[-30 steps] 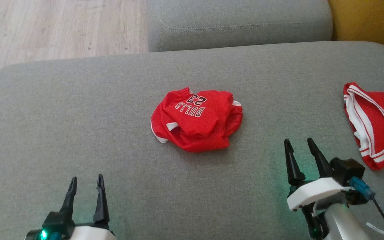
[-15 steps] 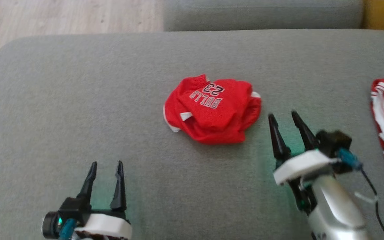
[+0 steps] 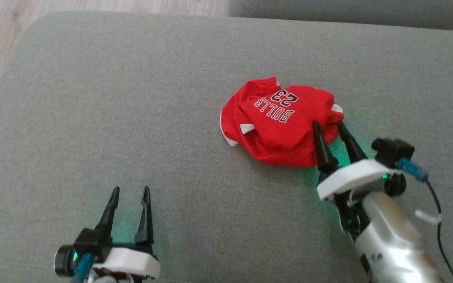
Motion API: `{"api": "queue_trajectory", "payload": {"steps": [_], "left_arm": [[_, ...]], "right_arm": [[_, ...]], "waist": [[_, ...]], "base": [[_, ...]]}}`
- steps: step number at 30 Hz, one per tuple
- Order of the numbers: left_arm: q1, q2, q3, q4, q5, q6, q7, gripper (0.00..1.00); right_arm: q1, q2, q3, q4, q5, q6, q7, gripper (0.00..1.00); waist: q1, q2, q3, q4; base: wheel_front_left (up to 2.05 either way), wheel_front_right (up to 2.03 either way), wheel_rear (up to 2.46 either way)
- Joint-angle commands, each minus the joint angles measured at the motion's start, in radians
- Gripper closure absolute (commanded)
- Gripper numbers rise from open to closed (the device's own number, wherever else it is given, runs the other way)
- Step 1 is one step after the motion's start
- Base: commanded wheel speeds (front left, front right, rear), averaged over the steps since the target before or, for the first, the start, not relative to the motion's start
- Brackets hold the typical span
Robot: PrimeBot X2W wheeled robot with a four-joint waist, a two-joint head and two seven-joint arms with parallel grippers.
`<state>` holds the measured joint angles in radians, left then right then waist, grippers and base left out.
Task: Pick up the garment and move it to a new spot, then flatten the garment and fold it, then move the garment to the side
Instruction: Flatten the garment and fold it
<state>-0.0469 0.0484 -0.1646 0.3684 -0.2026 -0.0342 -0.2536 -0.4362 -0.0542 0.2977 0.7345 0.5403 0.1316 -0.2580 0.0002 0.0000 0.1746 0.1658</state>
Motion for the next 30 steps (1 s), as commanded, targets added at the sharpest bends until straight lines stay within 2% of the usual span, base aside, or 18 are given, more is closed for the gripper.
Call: {"api": "queue_trajectory", "payload": {"steps": [1,12,24,26,27,28,29,30], "left_arm": [[-0.05,0.002,0.02,-0.032,0.005,0.004,-0.008,0.0],[-0.095,0.002,-0.034,-0.031,-0.005,0.012,-0.008,0.0],[-0.102,0.002,-0.047,-0.022,-0.013,0.014,-0.008,0.0],[-0.103,0.002,-0.048,-0.02,-0.014,0.014,-0.008,0.0],[-0.104,0.002,-0.049,-0.019,-0.014,0.014,-0.008,0.0],[-0.104,0.002,-0.049,-0.018,-0.014,0.014,-0.008,0.0],[-0.104,0.002,-0.049,-0.017,-0.014,0.014,-0.008,0.0],[-0.104,0.002,-0.049,-0.016,-0.014,0.014,-0.008,0.0]], "right_arm": [[-0.07,0.004,0.022,-0.012,0.012,-0.001,-0.004,0.0],[-0.152,0.004,0.021,0.087,0.067,-0.001,-0.004,0.0],[-0.168,0.004,0.042,0.104,0.1,-0.001,-0.004,0.0],[-0.171,0.004,0.046,0.098,0.1,-0.001,-0.004,0.2],[-0.172,0.004,0.047,0.093,0.099,-0.001,-0.004,0.49],[-0.173,0.004,0.049,0.087,0.099,-0.001,-0.004,0.62],[-0.173,0.004,0.048,0.081,0.096,-0.001,-0.004,0.87],[-0.174,0.004,0.046,0.073,0.092,-0.001,-0.004,1.0]], "waist": [[-0.0002,0.0,0.012,0.004],[-0.0002,0.0,0.043,0.023],[-0.0002,0.0,0.054,0.032],[-0.0002,0.0,0.054,0.035],[-0.0002,0.0,0.054,0.036],[-0.0002,0.0,0.052,0.037],[-0.0002,0.0,0.051,0.038],[-0.0002,0.0,0.048,0.038]], "base": [[0.0,0.0,0.0],[0.0,0.0,0.0],[0.0,0.0,0.0],[0.0,0.0,0.0],[0.0,0.0,0.0],[0.0,0.0,0.0],[0.0,0.0,0.0],[0.0,0.0,0.0]]}}
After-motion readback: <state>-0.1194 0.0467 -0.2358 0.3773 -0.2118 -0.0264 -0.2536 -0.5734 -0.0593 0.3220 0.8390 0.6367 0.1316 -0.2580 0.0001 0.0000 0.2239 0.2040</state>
